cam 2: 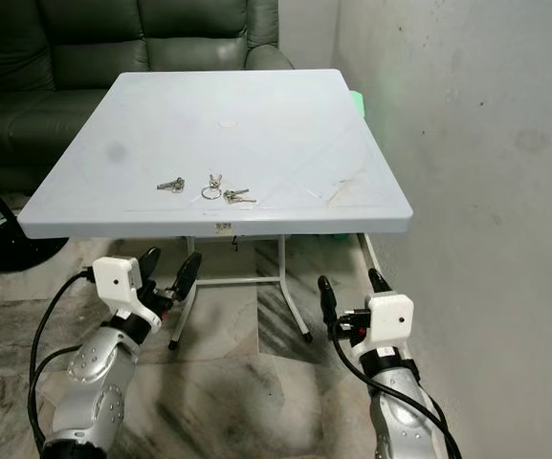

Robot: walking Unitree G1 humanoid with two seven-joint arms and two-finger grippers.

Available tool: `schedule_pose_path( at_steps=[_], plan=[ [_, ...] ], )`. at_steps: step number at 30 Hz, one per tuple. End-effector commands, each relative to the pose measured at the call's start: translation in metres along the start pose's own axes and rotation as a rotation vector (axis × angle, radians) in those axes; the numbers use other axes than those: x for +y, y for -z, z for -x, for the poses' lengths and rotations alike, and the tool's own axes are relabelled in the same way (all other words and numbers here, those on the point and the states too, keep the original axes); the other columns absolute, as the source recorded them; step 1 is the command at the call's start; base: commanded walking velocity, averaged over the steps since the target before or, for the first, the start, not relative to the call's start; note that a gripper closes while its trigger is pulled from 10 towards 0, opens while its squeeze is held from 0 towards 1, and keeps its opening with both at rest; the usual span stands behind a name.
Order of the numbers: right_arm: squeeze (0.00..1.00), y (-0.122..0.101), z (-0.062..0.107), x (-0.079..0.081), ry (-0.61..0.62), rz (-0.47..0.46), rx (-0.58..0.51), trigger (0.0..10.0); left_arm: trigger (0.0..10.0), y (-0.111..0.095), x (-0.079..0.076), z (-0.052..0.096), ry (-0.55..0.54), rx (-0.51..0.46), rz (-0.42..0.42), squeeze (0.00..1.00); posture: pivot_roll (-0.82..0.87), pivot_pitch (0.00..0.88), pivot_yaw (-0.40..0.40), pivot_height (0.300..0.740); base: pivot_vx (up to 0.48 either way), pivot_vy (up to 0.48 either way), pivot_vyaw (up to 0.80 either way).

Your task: Hang keys on a hook

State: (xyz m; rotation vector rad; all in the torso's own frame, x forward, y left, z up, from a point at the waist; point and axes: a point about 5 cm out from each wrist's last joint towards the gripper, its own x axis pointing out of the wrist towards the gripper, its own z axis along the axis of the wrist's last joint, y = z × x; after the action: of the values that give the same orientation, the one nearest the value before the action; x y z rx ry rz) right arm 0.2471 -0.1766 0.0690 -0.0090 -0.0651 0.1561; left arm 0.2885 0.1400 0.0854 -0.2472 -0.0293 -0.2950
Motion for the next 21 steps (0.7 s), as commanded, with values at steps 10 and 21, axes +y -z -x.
schedule_pose_path(
  at_steps=[10, 21],
  plan=[
    [0.0, -0.02, -0.018, -0.007, -0.002, 0.053, -0.028, 10.0, 10.0, -0.016, 0.01, -0.01, -0.026, -0.014, -0.015, 0.0, -0.03, 0.0, 0.001, 0.74, 0.0, 0.0, 0.72],
    [0.0, -0.026, -0.023, -0.006, -0.006, 0.05, -0.027, 10.0, 10.0, -0.017, 0.008, -0.008, -0.045, -0.012, 0.012, 0.0, -0.01, 0.0, -0.008, 0.74, 0.0, 0.0, 0.8]
  ],
)
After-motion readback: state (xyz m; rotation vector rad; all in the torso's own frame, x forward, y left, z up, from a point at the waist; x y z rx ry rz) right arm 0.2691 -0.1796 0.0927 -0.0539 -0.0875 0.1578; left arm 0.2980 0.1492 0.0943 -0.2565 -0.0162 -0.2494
